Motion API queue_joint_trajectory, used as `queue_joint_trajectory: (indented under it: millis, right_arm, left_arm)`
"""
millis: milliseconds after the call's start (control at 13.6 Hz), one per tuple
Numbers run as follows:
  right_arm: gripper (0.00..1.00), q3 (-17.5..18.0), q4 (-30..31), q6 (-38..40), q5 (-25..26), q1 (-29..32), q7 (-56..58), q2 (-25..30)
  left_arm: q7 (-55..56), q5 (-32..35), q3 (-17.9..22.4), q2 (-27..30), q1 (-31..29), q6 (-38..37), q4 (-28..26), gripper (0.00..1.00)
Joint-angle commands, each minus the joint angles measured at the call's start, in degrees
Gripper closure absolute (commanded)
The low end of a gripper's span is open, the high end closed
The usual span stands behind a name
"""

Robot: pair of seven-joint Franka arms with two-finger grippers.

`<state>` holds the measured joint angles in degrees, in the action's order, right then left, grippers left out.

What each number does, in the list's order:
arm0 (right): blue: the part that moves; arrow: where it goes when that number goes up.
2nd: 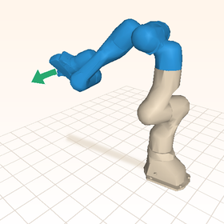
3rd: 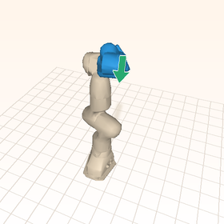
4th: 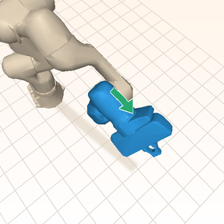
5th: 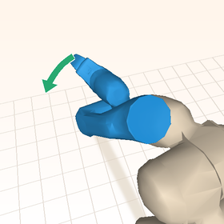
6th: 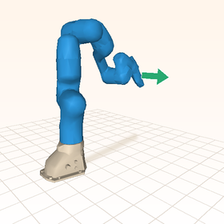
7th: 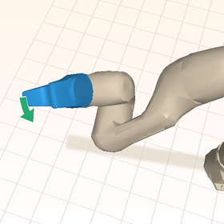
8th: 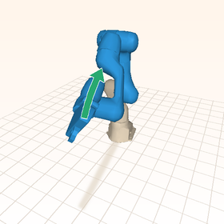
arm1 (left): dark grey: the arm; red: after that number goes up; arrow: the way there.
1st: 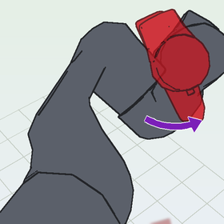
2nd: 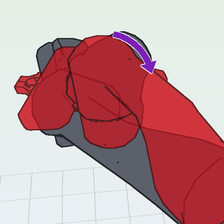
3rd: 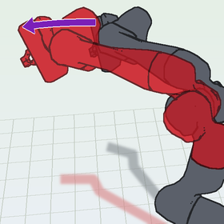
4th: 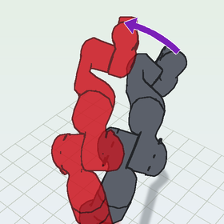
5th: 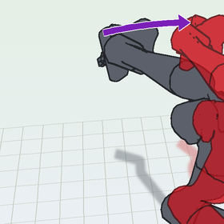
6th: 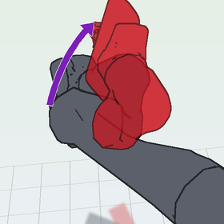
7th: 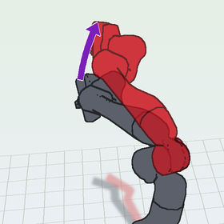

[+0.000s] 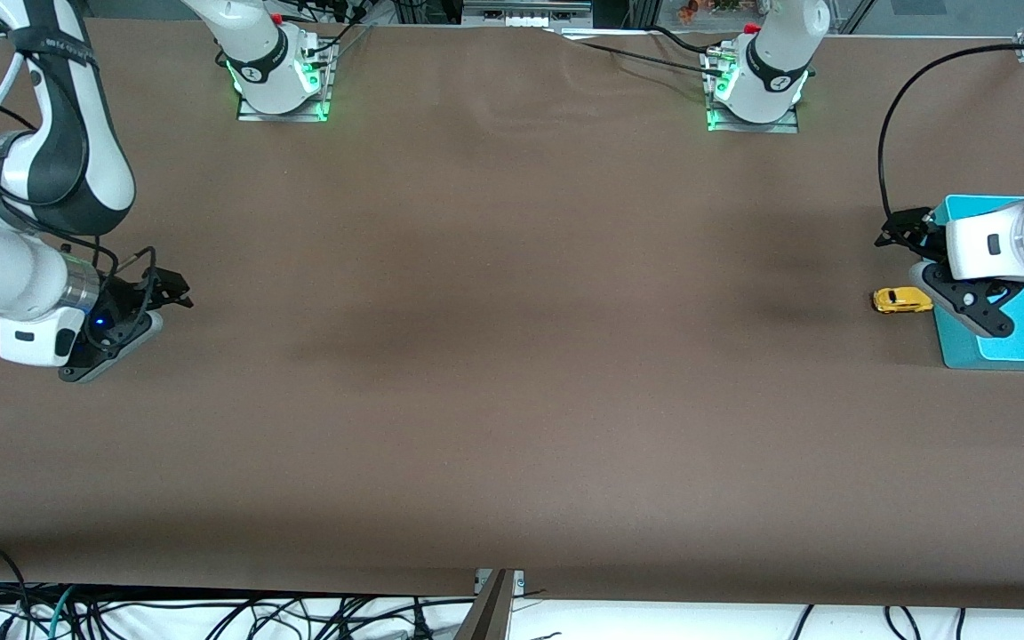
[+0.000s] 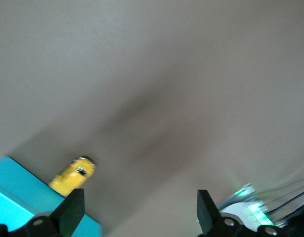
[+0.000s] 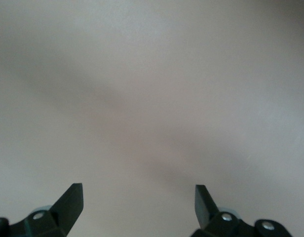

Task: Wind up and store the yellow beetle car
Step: 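Lower the left gripper onto the car beside the teal box and grasp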

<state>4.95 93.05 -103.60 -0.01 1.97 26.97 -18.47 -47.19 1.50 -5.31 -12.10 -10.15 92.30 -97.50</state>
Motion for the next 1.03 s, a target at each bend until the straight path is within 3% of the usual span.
queue_joint_trajectory:
  millis: [0, 147, 295, 589, 810, 957]
  right_arm:
    - [0.0, -0.03, -6.46, 7.51, 0.01, -1.61, -13.13, -0.34]
    - [0.0, -0.03, -10.77, 11.99, -0.08, -2.49, -20.26, -0.34]
    - [0.0, -0.21, -14.55, 17.01, -0.52, -2.32, -20.21, 0.01]
    - [0.0, -1.35, -15.1, 17.2, 0.27, -2.15, -20.73, 2.02]
    - [0.0, -3.37, -14.75, 16.67, 1.24, -2.06, -21.08, 4.05]
    - [0.0, -3.46, -14.4, 16.76, 1.42, -2.06, -20.65, 6.94]
  left_arm:
    - [-14.55, 2.01, -0.49, 0.77, -3.47, 9.43, -8.64, 0.0]
    - [-21.68, 4.01, -0.49, 0.77, -6.01, 16.82, -14.62, 0.0]
    - [-27.41, 7.97, -0.49, 0.68, -8.56, 24.11, -19.46, 0.0]
    - [-33.85, 13.78, -0.49, -2.13, -11.56, 34.5, -24.57, 0.0]
    - [-36.83, 14.14, -0.49, -3.01, -14.46, 44.94, -30.54, 0.0]
    - [-38.41, 17.37, -0.49, -6.16, -15.16, 48.14, -30.92, 0.0]
